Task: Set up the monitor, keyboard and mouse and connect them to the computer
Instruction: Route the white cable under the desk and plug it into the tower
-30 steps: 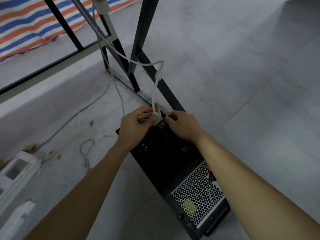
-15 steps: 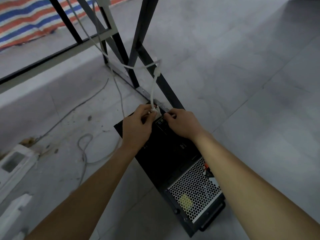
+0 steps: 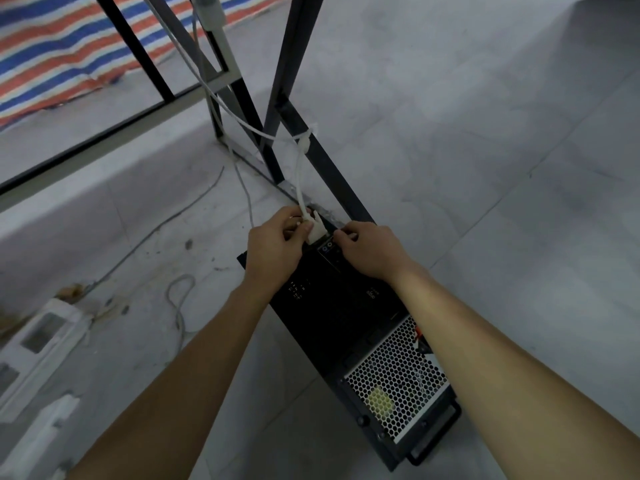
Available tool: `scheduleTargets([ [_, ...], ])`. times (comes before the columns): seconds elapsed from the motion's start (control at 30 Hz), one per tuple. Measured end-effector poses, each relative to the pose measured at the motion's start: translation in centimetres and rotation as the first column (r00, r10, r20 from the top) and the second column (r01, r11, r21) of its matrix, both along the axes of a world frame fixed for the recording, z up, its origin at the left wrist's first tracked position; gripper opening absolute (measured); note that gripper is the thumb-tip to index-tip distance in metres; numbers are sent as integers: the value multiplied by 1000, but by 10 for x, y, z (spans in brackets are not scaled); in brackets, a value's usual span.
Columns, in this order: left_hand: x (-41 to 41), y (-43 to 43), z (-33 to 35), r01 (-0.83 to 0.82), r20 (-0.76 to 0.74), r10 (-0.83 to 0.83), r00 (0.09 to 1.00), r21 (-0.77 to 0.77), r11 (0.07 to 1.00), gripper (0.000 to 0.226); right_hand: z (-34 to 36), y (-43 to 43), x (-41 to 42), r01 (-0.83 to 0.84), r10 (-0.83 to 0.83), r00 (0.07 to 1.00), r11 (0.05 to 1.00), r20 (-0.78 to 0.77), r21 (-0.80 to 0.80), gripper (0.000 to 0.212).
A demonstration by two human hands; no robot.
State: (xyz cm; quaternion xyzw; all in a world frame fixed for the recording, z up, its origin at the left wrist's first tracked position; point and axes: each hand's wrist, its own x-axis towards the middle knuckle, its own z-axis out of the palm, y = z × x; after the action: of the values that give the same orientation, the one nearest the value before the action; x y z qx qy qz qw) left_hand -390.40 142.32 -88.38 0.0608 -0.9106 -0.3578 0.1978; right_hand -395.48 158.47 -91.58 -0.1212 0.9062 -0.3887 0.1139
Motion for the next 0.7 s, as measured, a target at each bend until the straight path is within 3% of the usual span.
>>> scheduleTargets([
  [0.13,7,2,-7,74,-5,-74,997,-46,996,18,0,-1,2,10,-9,1000,999,-17,43,37],
  [0.23,6,2,-2,37,25,-37,999,-2,999,14,2,-4,4,24,-22,999,999,-46,44,35],
  [0.37,-3,-9,11,-138,130,103,986,300,944,15,5,-5,15,17,-38,959,997,-282,-77,47],
  [0.5,-11,-8,33,-184,226,36,974,677,712,25,8,-8,22,-83,-2,929,974,-369,-213,47],
  [0.57,-11,1,41,-155,239,-34,970,724,673,32,7,-11,24,-73,-53,891,963,-450,-258,36],
  [0.63,-12,4,42,-134,248,-61,967,694,707,34,7,-14,24,-45,-102,859,961,-502,-272,26],
  [0.7,-13,2,37,-119,277,-91,957,655,746,31,13,-16,24,-7,-141,896,943,-420,-332,17],
])
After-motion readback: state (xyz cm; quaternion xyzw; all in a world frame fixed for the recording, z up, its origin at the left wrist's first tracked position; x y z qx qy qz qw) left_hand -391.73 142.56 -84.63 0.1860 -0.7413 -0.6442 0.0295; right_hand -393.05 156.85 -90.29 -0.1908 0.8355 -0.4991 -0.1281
